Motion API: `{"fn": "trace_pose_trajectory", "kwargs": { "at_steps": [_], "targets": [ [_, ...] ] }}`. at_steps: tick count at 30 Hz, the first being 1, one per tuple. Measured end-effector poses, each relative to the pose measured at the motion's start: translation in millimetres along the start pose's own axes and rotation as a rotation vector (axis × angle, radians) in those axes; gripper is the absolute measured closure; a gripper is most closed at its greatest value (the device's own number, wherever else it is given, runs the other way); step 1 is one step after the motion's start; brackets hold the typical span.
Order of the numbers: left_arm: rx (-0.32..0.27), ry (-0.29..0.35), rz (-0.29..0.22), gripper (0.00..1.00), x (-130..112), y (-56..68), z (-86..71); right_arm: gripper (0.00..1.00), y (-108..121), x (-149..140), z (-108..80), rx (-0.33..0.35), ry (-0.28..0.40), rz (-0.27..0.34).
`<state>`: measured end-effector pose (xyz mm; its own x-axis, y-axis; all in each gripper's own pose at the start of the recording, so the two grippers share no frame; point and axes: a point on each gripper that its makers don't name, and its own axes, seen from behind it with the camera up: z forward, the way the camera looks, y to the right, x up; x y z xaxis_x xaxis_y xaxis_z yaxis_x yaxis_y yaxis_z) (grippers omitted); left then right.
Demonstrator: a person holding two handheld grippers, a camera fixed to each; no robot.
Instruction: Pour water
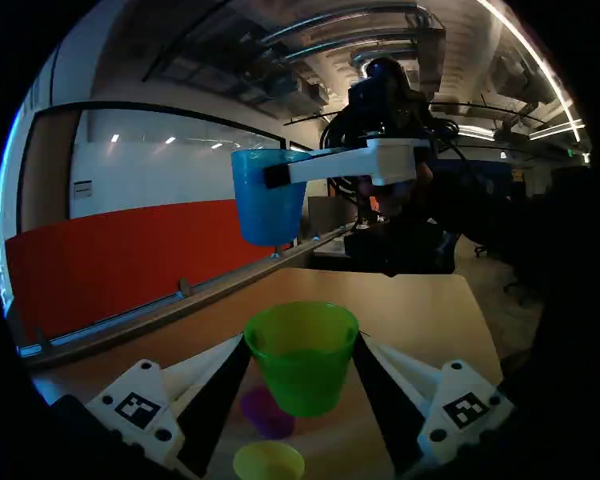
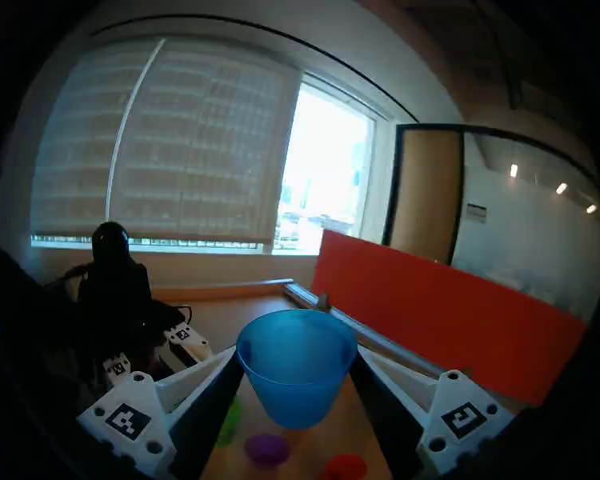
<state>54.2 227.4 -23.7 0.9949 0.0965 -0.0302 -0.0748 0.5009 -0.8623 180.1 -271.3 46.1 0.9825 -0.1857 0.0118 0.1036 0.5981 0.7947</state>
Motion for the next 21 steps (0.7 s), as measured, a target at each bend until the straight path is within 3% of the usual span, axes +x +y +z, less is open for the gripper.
{"fn": "trace_pose_trajectory", "kwargs": {
  "at_steps": [5, 21],
  "targets": [
    [-0.001, -0.001, -0.001, 0.13, 0.5, 0.5, -1.8, 0.1, 5.0, 3.3, -2.3, -0.001, 0.008, 0.073],
    [0.019, -0.014, 0.001, 0.13, 2.2, -9.3, -10.2, 0.1, 11.9, -14.4, -14.3, -0.03, -0.041, 0.04]
  ]
}}
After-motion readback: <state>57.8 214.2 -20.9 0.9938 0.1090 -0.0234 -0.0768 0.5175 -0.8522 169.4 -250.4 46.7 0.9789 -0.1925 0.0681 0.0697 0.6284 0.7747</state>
